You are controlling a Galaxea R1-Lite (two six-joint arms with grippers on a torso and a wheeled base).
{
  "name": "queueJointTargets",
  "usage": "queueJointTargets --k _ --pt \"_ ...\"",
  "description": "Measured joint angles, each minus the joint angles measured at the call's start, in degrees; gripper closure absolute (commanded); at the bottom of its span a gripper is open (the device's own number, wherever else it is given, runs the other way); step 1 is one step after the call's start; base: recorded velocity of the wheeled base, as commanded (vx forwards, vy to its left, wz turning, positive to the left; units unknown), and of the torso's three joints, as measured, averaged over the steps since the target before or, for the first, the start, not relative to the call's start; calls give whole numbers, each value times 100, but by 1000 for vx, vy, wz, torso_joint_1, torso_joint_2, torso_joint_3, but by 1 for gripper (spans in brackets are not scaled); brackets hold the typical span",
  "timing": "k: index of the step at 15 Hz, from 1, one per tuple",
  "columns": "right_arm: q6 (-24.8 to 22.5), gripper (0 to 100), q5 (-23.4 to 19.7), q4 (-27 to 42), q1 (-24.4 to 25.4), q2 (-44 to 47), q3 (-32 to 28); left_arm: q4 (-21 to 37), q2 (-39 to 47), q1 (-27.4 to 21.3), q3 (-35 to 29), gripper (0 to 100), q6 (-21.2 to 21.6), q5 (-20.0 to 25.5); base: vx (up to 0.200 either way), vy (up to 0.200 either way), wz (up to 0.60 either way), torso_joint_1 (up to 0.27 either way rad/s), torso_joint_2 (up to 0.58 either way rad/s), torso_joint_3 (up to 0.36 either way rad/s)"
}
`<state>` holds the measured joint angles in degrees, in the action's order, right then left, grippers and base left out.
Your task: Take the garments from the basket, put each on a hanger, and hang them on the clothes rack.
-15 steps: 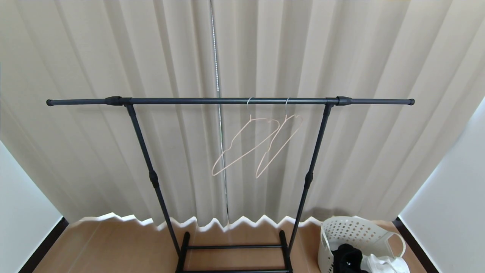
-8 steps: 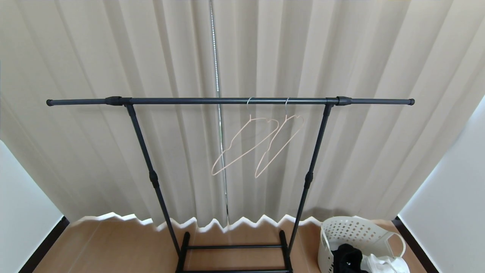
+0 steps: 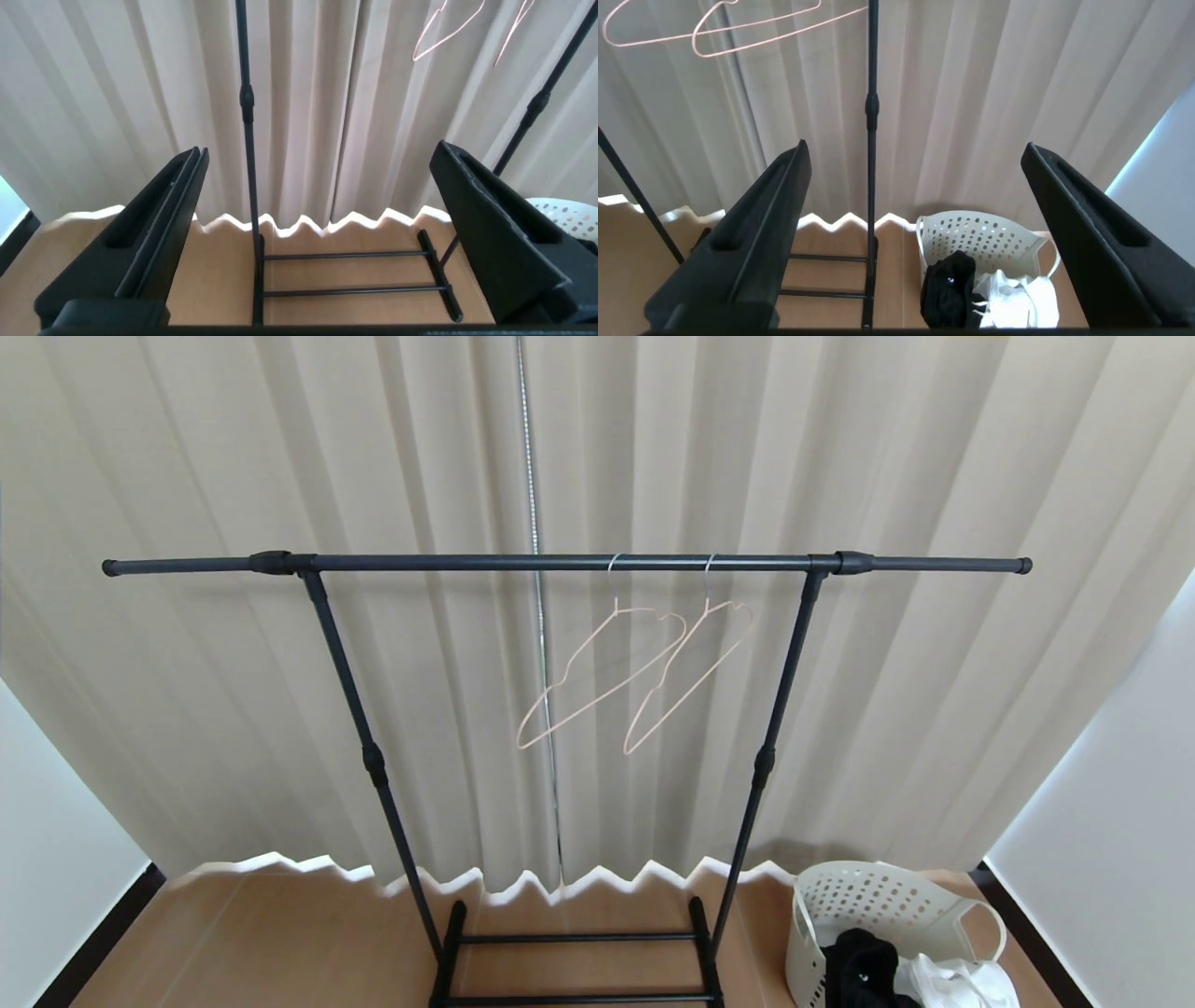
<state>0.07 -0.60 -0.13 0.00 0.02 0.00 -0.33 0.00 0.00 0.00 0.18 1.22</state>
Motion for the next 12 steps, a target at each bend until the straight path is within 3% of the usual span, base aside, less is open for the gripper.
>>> queueJointTargets --k 12 --pt "2 0 0 -2 0 0 0 0 0 0 0 0 -5 0 0 0 0 -152 368 212"
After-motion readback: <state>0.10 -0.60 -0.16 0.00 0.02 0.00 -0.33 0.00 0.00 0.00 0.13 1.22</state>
